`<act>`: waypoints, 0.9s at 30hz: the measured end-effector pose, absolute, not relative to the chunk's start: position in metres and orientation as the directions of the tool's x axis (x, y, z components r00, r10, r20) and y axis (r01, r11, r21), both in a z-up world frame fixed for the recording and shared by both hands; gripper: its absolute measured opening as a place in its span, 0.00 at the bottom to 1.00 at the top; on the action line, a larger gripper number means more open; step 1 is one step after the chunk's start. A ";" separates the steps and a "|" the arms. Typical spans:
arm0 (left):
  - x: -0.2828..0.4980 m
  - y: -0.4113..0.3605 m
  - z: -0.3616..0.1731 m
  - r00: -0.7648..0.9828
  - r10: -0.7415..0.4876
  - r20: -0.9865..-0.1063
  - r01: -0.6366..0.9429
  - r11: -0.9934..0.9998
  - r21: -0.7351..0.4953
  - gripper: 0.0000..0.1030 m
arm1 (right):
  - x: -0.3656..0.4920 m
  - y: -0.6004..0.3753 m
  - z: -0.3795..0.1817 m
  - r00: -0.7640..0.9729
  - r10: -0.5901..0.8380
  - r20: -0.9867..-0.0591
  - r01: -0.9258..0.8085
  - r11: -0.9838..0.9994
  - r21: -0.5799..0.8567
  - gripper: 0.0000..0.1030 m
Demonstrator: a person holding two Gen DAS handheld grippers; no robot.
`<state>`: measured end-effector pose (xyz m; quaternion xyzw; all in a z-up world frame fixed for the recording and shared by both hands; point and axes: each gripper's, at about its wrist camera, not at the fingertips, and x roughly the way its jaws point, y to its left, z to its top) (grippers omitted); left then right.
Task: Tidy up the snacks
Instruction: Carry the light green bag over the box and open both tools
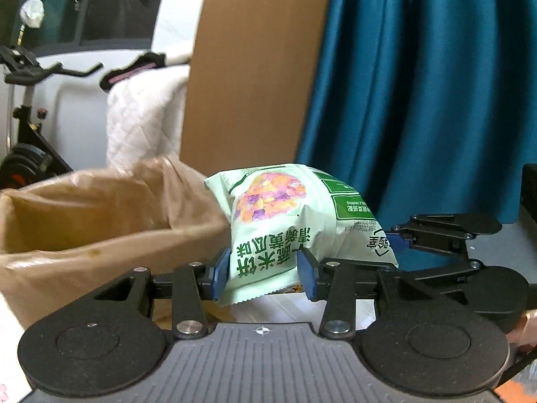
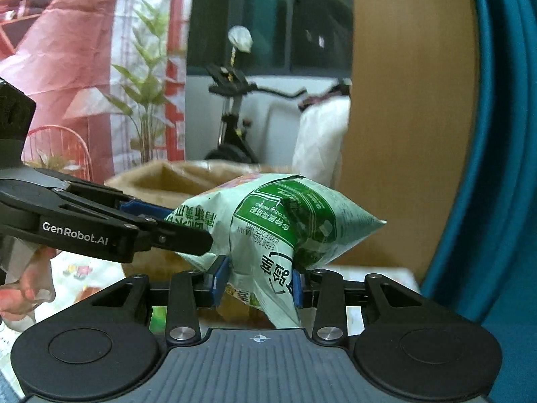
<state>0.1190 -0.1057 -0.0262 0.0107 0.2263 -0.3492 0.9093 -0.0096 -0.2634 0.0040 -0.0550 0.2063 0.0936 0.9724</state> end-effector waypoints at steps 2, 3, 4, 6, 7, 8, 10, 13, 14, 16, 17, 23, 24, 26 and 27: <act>0.120 -0.098 -0.020 0.669 -0.623 -0.405 0.632 0.764 -0.132 0.44 | -0.005 -0.256 0.012 0.901 0.170 -0.400 -0.217 0.973 -0.077 0.33; 0.121 -0.094 -0.018 0.678 -0.620 -0.395 0.627 0.768 -0.130 0.44 | -0.003 -0.254 0.015 0.902 0.178 -0.393 -0.226 0.971 -0.077 0.33; 0.123 -0.093 -0.017 0.688 -0.616 -0.384 0.621 0.773 -0.130 0.44 | -0.001 -0.253 0.020 0.903 0.190 -0.384 -0.236 0.969 -0.076 0.33; 0.126 -0.087 -0.011 0.712 -0.600 -0.365 0.601 0.789 -0.125 0.44 | 0.009 -0.249 0.028 0.903 0.217 -0.370 -0.264 0.961 -0.079 0.33; 0.130 -0.083 -0.009 0.728 -0.585 -0.357 0.586 0.802 -0.120 0.44 | 0.016 -0.246 0.031 0.902 0.229 -0.365 -0.277 0.957 -0.084 0.33; 0.129 -0.084 -0.009 0.743 -0.569 -0.352 0.568 0.815 -0.116 0.44 | 0.024 -0.240 0.036 0.901 0.241 -0.361 -0.292 0.952 -0.093 0.33; 0.141 -0.076 -0.009 0.770 -0.532 -0.352 0.523 0.843 -0.127 0.44 | 0.045 -0.232 0.043 0.892 0.272 -0.360 -0.329 0.938 -0.109 0.33; 0.164 -0.064 -0.011 0.789 -0.491 -0.369 0.466 0.870 -0.162 0.44 | 0.080 -0.216 0.047 0.871 0.314 -0.379 -0.382 0.917 -0.119 0.34; 0.172 -0.061 -0.013 0.793 -0.477 -0.377 0.448 0.878 -0.169 0.44 | 0.091 -0.210 0.046 0.864 0.325 -0.386 -0.396 0.910 -0.122 0.34; 0.184 -0.052 -0.015 0.801 -0.450 -0.395 0.412 0.893 -0.183 0.44 | 0.114 -0.199 0.043 0.848 0.347 -0.401 -0.425 0.897 -0.123 0.34; 0.187 -0.046 -0.015 0.804 -0.439 -0.402 0.396 0.899 -0.190 0.44 | 0.125 -0.194 0.041 0.841 0.355 -0.409 -0.436 0.892 -0.122 0.34; 0.207 -0.027 -0.022 0.798 -0.398 -0.452 0.339 0.917 -0.208 0.45 | 0.176 -0.167 0.017 0.809 0.369 -0.458 -0.452 0.888 -0.084 0.44; 0.209 -0.024 -0.023 0.797 -0.396 -0.455 0.333 0.918 -0.216 0.45 | 0.181 -0.166 0.013 0.810 0.358 -0.465 -0.442 0.893 -0.082 0.47; 0.215 -0.016 -0.025 0.806 -0.381 -0.454 0.303 0.923 -0.236 0.53 | 0.187 -0.167 0.006 0.827 0.321 -0.462 -0.395 0.916 -0.069 0.51; 0.215 -0.010 -0.026 0.810 -0.379 -0.448 0.298 0.923 -0.243 0.55 | 0.187 -0.172 0.005 0.831 0.323 -0.452 -0.379 0.924 -0.038 0.52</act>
